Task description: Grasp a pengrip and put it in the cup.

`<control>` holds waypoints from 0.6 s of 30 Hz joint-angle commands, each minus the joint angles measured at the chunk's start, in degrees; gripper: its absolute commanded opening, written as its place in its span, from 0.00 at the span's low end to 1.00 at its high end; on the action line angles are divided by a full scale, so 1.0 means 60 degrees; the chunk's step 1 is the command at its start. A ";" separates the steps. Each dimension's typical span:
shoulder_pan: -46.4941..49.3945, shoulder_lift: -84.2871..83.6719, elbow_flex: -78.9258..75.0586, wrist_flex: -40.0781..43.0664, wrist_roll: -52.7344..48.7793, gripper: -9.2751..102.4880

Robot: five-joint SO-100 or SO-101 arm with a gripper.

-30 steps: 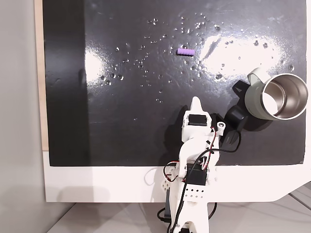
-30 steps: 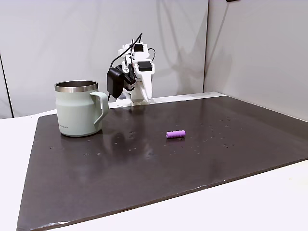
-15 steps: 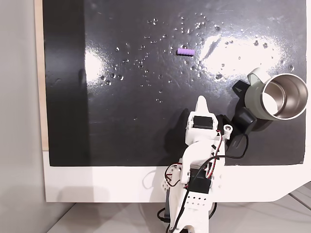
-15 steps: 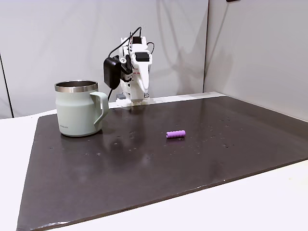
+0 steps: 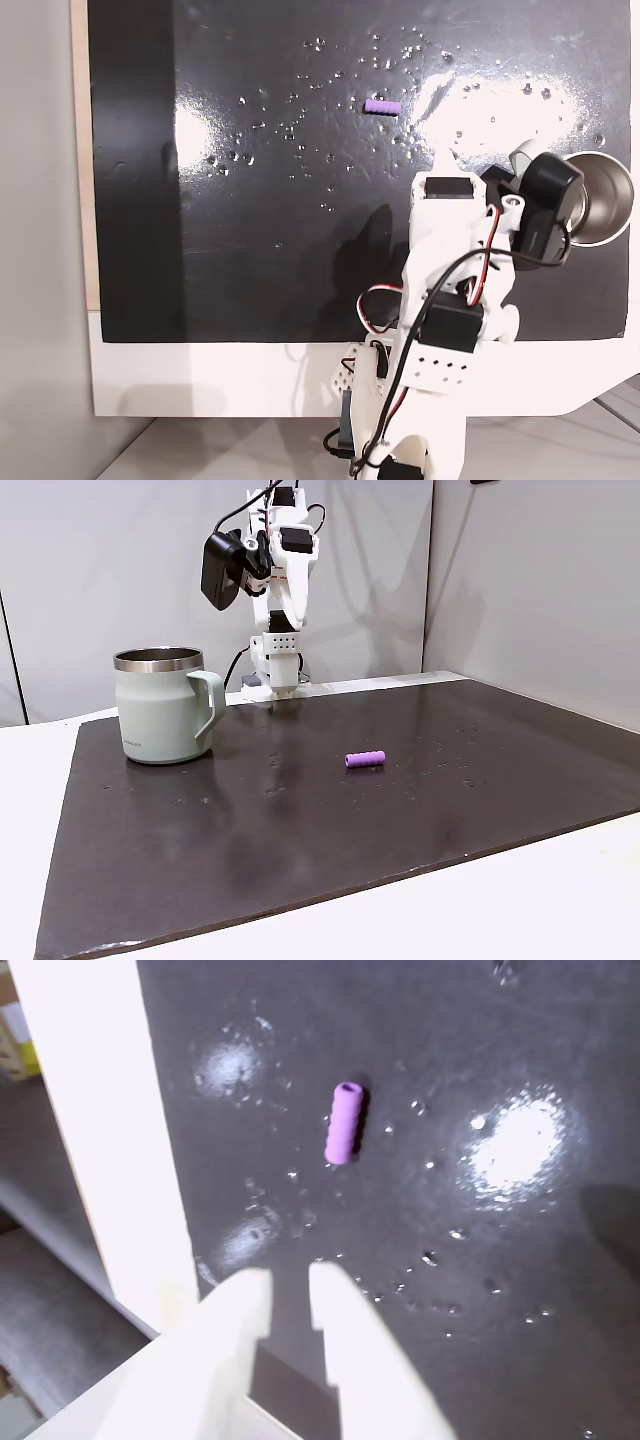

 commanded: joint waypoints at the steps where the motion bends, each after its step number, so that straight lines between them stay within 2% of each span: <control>1: 0.0190 -0.1450 -0.2461 0.0747 -0.0308 0.08; 12: 0.1011 -0.6401 -0.7002 0.2549 -0.1860 0.08; 18: 0.1479 -1.0239 -1.0693 0.4453 -0.1875 0.09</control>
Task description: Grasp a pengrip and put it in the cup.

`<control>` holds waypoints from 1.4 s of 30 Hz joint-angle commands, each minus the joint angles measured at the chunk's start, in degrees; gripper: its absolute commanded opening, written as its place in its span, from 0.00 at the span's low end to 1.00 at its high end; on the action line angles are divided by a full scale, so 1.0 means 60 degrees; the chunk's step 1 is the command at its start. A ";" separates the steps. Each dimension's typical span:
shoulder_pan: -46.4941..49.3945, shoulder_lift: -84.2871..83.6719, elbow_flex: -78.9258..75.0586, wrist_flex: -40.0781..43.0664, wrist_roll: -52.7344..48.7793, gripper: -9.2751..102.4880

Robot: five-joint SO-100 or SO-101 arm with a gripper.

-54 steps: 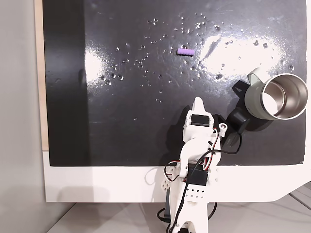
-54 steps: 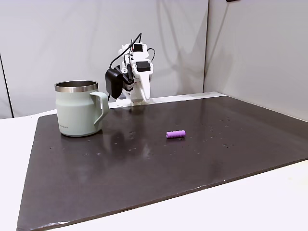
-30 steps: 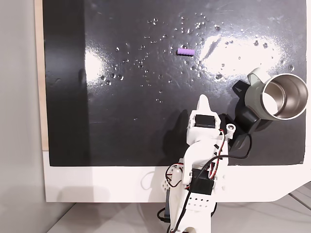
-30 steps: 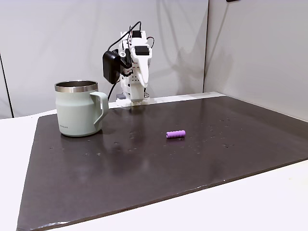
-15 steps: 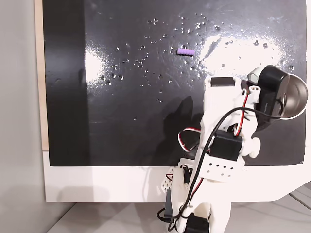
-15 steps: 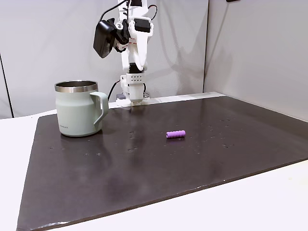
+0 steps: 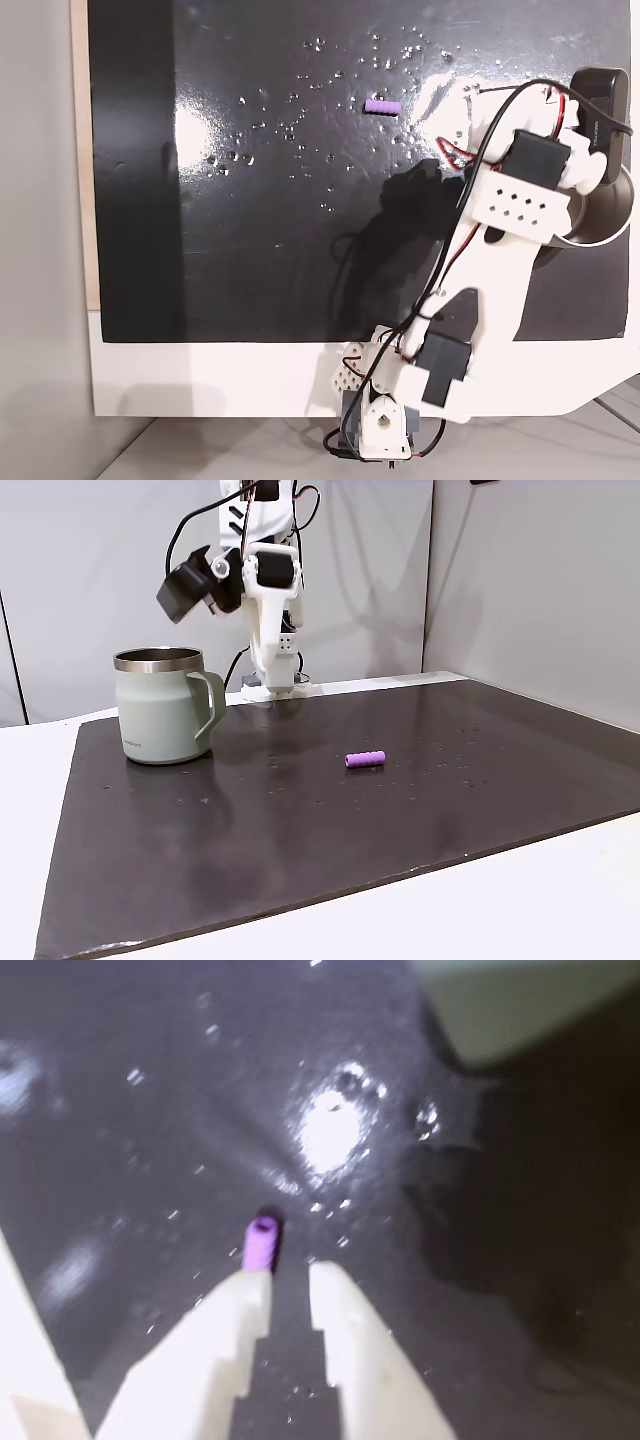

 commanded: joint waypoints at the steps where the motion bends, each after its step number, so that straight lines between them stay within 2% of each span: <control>1: 0.0205 -0.2065 -0.2930 0.1157 0.0073 0.09; 7: 0.0029 -0.4922 -0.6797 0.3149 0.0747 0.13; 23: -0.1802 -0.5317 -0.6797 0.3193 0.1377 0.21; 30: -0.2534 -0.5830 -0.6797 0.3193 0.1465 0.30; 42: -0.2622 -0.6768 -0.7031 0.3208 0.1494 0.34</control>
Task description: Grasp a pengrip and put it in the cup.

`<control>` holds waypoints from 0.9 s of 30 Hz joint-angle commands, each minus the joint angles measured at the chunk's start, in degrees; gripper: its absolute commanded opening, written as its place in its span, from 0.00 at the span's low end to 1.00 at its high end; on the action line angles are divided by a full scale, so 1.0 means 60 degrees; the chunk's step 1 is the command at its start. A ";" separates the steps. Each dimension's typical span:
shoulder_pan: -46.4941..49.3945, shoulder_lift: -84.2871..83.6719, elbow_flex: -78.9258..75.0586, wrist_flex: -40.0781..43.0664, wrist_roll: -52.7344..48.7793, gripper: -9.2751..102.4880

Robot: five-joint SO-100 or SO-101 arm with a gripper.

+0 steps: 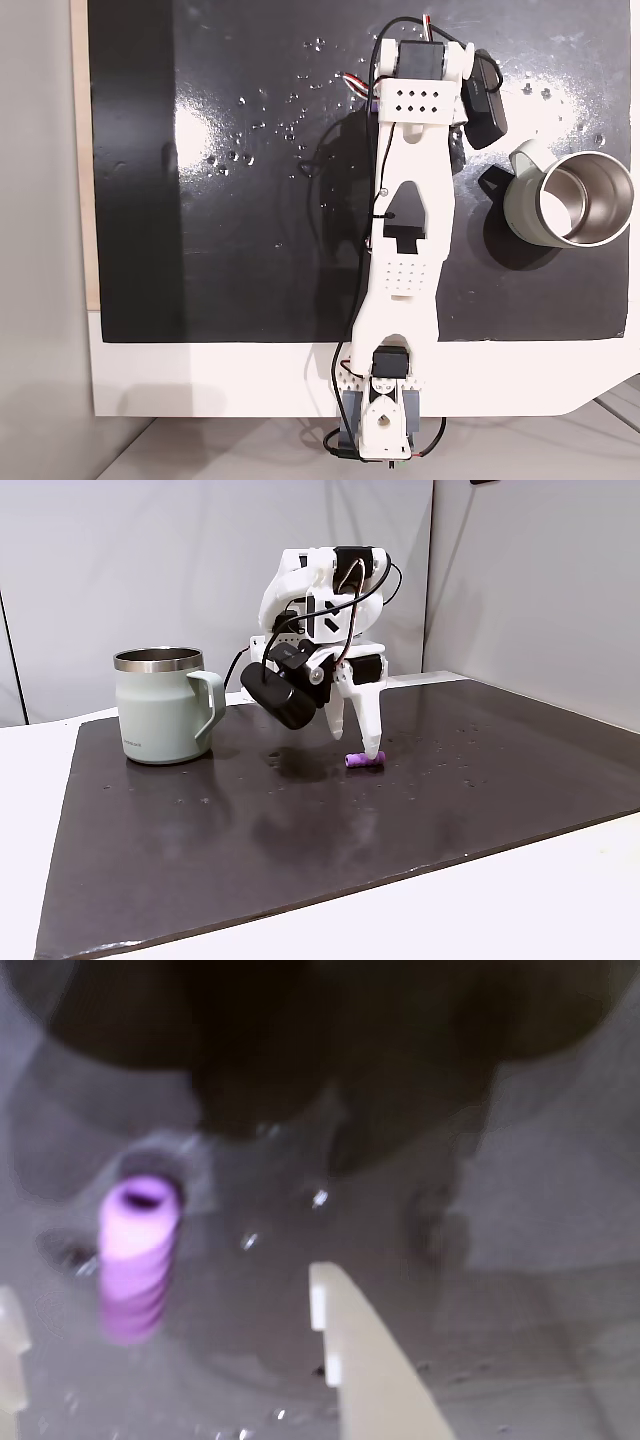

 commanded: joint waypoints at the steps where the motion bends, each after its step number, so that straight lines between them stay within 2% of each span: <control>1: 0.0029 -0.0132 -0.0747 0.0088 0.0088 0.34; 12: -0.0337 -0.0908 -0.1523 0.0088 0.0352 0.30; 19: -0.0469 -0.1245 -0.2036 0.0073 0.0601 0.12; 27: -0.0439 -0.1128 -0.2021 0.0088 0.0586 0.08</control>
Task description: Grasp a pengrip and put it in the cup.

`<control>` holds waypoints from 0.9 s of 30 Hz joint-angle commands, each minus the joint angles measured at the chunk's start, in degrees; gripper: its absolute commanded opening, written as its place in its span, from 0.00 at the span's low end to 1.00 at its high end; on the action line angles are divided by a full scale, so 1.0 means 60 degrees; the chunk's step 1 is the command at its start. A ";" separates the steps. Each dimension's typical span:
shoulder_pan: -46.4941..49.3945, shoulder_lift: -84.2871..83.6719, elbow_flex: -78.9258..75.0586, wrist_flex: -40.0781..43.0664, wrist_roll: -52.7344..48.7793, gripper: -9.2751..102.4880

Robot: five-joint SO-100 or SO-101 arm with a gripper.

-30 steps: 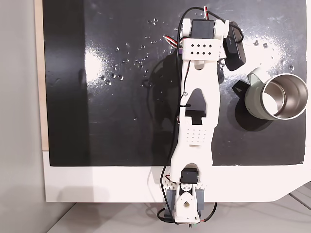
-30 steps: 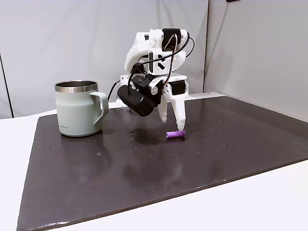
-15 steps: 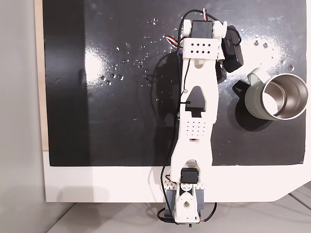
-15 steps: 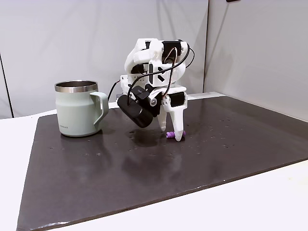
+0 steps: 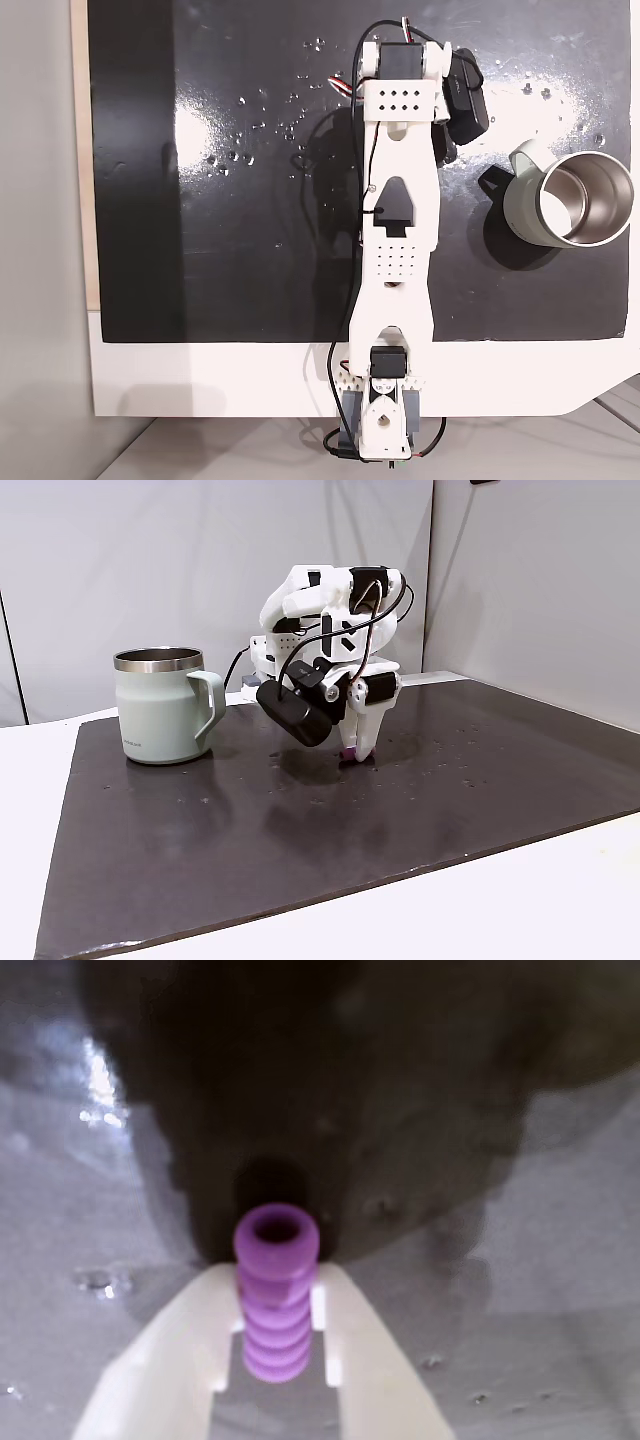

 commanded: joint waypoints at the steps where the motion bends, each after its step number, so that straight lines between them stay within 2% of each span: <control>1: 0.0000 0.0527 -0.0337 0.0103 0.0073 0.08; 12: -0.0059 0.4644 0.2344 0.0117 -0.0337 0.08; 21: 0.0205 0.8569 0.6621 0.0132 -0.1904 0.08; 27: 0.0967 1.0913 0.8379 0.0132 -0.3193 0.08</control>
